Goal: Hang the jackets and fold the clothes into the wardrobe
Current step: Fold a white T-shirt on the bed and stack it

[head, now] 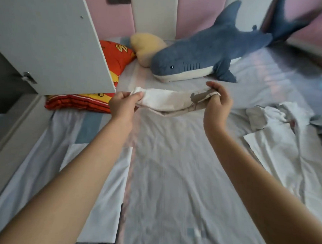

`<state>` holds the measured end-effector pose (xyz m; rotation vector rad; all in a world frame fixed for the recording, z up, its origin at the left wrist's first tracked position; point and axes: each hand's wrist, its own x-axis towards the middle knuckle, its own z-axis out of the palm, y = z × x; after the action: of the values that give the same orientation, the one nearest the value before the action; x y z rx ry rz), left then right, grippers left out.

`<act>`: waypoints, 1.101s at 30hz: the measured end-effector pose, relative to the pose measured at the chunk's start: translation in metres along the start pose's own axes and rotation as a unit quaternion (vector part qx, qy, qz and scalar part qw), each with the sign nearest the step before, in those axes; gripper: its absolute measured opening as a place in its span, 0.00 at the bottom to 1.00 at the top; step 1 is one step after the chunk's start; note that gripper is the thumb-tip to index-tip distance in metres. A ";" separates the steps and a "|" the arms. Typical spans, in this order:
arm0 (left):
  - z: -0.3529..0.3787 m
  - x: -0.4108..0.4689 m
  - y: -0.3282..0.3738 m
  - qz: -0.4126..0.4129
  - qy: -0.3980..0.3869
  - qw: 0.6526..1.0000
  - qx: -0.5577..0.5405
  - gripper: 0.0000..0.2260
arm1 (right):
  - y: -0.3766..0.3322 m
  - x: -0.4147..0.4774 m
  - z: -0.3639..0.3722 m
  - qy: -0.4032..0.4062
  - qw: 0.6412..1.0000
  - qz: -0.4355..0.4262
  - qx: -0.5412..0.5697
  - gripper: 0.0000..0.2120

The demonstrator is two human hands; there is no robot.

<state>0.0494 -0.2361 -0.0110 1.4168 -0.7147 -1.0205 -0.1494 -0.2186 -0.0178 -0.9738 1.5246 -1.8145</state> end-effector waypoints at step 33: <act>-0.226 -0.313 -0.310 -0.238 0.143 0.917 0.287 0.09 | 0.148 -0.289 -0.191 -0.437 0.581 0.316 -0.609 0.19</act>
<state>0.0733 0.1796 -0.2777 2.2828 -0.4716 -0.9708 -0.1454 0.0939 -0.2283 -1.2657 1.8530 0.5106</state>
